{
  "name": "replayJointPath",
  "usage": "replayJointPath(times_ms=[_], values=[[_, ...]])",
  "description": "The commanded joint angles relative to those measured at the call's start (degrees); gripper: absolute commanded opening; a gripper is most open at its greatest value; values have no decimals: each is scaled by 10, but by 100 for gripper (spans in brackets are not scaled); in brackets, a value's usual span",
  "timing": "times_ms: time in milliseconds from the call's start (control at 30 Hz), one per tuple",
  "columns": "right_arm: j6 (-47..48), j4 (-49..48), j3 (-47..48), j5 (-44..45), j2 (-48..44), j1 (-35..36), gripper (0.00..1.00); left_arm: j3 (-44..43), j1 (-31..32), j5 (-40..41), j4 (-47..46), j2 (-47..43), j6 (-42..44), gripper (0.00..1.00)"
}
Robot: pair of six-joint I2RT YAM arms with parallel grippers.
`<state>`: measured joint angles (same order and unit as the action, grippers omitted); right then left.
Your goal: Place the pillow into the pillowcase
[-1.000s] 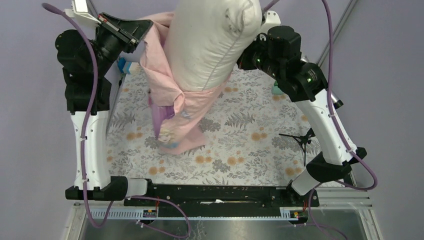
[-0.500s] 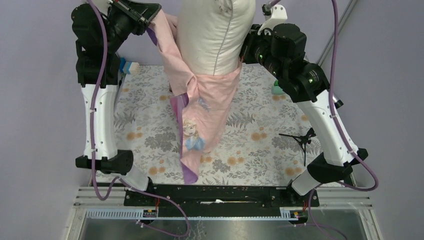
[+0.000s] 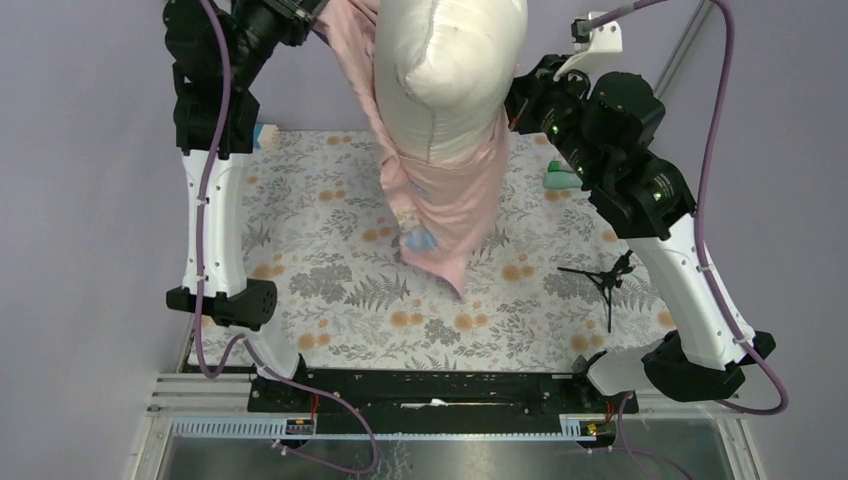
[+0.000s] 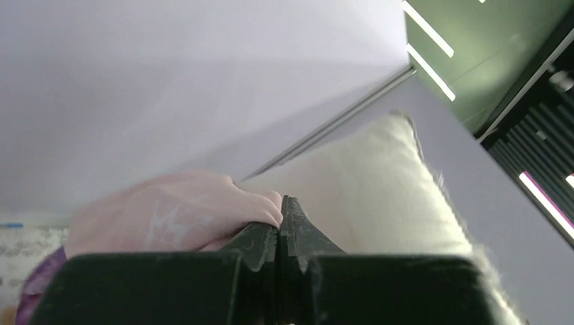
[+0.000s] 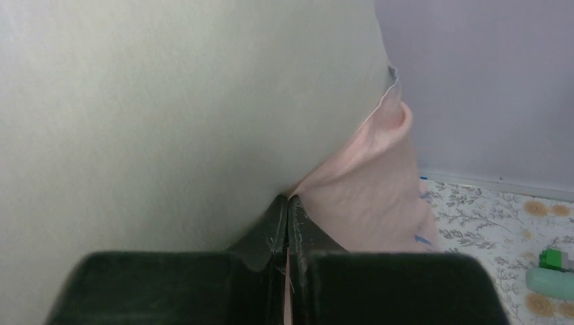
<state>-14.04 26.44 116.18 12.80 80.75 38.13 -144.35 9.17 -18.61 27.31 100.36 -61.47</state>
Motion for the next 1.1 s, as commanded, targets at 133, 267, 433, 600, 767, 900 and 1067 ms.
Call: replayJointPath(times_ms=[133,267,433,600,767,900,1067], values=[[45,-27,296,37,83,-1,0,339,14,20,-243,-190,-2,0],[46,-31,366,27,110,-1,0,433,16,9,-257,-218,11,0],[16,-128,70,23,-2,0,0,182,6,29,-176,-133,17,0],[-5,-180,-99,31,-62,-1,0,4,-10,62,-193,-67,-40,0],[24,-119,64,37,-17,-1,0,231,12,49,-233,-146,-17,0],[57,-50,332,46,80,0,0,434,56,31,-256,-195,14,0],[29,-78,144,33,31,-1,0,267,50,66,-177,-175,63,0]])
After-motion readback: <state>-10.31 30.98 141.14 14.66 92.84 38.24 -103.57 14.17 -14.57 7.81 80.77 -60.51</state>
